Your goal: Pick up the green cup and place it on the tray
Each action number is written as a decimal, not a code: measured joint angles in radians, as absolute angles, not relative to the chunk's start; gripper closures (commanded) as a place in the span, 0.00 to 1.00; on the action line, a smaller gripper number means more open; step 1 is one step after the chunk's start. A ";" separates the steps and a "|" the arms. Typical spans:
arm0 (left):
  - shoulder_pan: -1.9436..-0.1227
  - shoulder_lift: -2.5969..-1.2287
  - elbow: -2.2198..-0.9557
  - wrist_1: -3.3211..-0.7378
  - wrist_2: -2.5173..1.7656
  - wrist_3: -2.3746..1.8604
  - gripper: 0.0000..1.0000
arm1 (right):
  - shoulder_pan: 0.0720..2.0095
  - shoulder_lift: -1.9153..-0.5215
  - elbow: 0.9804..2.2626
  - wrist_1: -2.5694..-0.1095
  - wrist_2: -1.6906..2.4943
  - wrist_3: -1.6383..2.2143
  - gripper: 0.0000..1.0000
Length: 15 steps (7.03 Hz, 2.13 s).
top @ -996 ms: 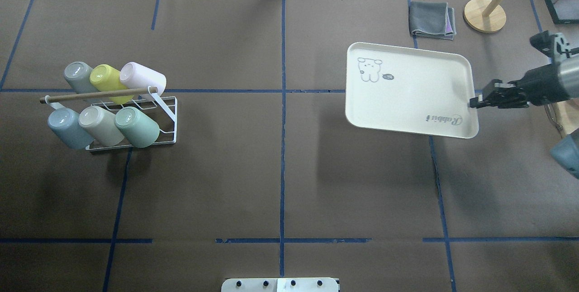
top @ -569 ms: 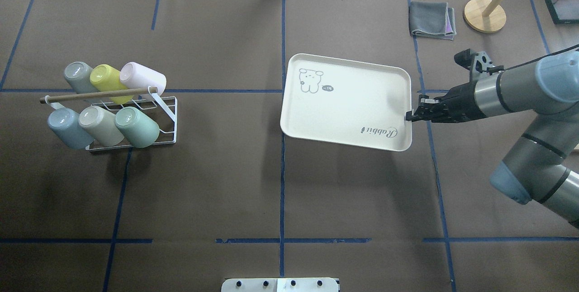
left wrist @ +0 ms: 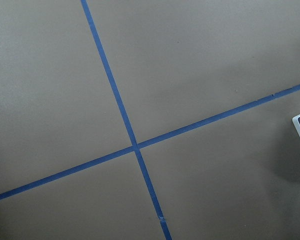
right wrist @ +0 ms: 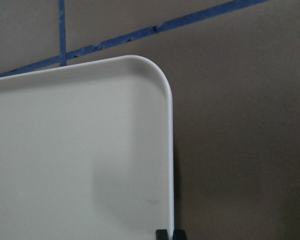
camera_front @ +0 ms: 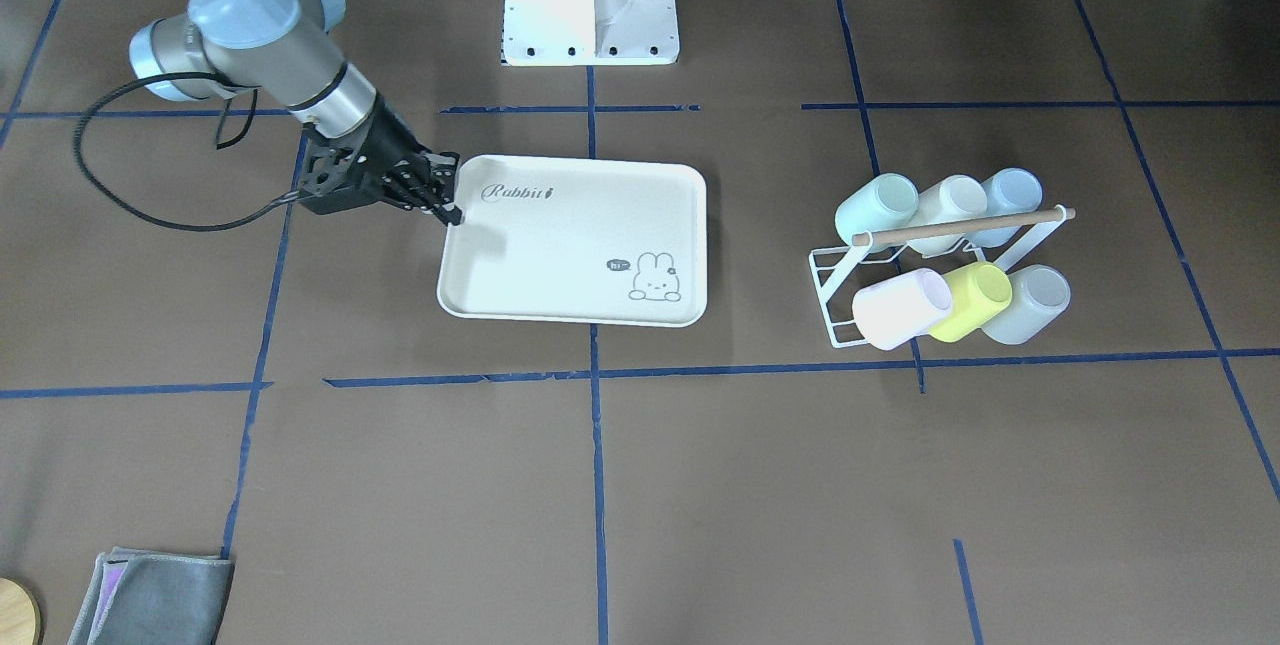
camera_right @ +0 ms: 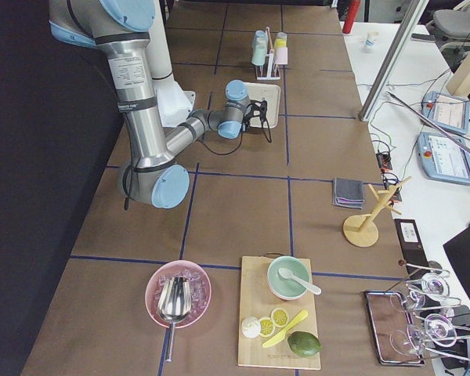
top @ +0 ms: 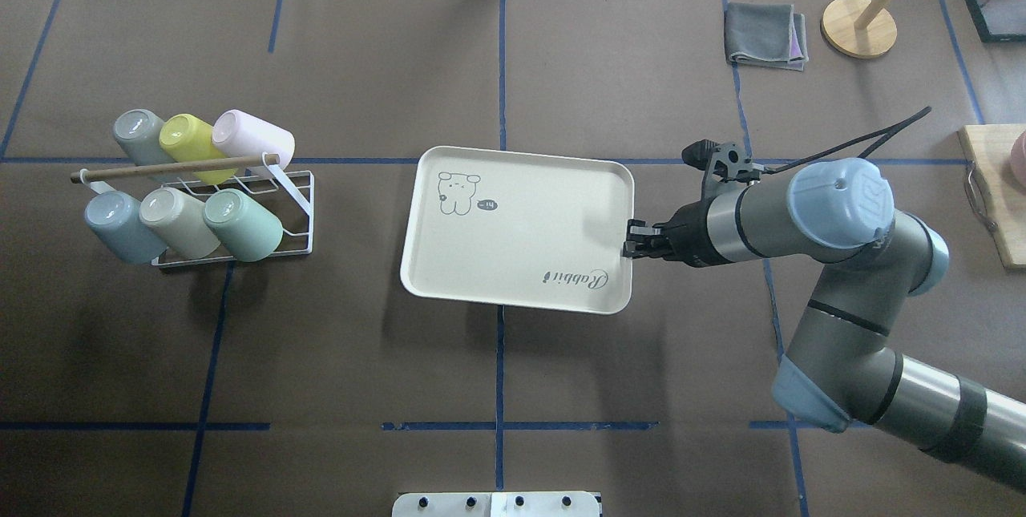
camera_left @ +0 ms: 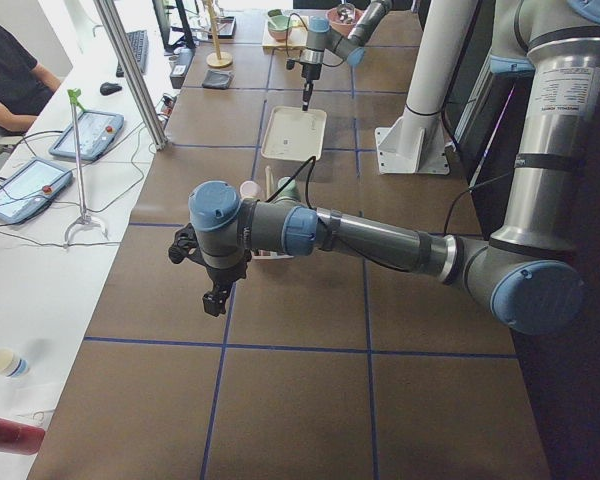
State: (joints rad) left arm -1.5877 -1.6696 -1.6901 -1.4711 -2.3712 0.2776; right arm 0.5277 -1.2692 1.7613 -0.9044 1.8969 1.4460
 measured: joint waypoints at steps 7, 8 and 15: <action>-1.587 -1.674 -1.707 -1.471 -2.374 0.279 0.00 | 0.523 -1.254 1.770 -0.945 1.900 1.434 0.00; -1.587 -1.679 -1.739 -1.471 -2.375 0.279 0.00 | 0.555 -1.255 1.786 -0.969 1.925 1.433 0.00; -1.293 -1.730 -2.212 -1.248 -2.047 0.291 0.00 | 0.807 -1.273 1.953 -1.488 2.022 1.071 0.00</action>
